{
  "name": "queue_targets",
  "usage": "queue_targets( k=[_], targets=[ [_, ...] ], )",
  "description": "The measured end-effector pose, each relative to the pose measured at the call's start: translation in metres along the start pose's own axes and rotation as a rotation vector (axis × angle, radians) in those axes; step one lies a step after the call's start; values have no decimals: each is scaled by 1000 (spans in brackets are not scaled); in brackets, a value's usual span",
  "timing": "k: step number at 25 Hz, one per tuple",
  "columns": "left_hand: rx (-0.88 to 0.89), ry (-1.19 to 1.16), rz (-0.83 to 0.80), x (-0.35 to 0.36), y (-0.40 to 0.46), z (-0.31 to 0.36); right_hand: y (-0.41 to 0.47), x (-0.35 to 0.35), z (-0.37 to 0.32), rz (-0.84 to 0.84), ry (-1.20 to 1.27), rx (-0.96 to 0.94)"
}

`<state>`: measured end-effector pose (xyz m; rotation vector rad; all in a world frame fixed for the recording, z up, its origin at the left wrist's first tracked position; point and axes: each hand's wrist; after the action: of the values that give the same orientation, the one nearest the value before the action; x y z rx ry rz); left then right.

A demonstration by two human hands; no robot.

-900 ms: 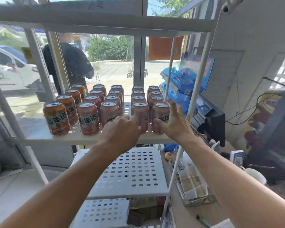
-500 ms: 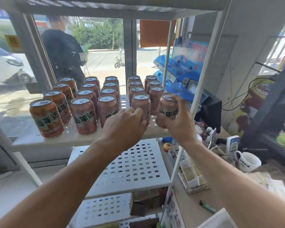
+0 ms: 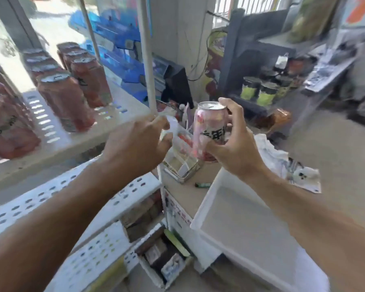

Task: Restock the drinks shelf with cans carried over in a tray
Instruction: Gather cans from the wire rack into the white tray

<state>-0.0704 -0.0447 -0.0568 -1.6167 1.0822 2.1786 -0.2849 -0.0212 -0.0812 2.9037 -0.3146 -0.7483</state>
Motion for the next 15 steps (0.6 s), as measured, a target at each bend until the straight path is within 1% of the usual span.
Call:
queue_targets(
  k=[2, 6, 10, 12, 15],
  targets=[
    [59, -3, -61, 25, 10, 18, -11, -14, 32, 37, 6, 148],
    [122, 34, -164, 75, 29, 44, -25, -22, 103, 94, 21, 485],
    [128, 7, -262, 134, 44, 49, -26, -5, 169, 61, 55, 859],
    [110, 19, -286, 157, 48, 51, -21, 6, 199, 29, 38, 977],
    [48, -9, -328, 186, 59, 53, -8, 22, 236, 6, 22, 1056]
  ],
)
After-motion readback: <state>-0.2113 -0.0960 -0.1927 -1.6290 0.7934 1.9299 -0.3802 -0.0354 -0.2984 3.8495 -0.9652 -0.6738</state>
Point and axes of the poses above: each hand's wrist, its own y-axis towards the middle knuckle, its own x-axis out of the palm, z = x × y, and after that the axes turned 15 degrees about x, right-handed
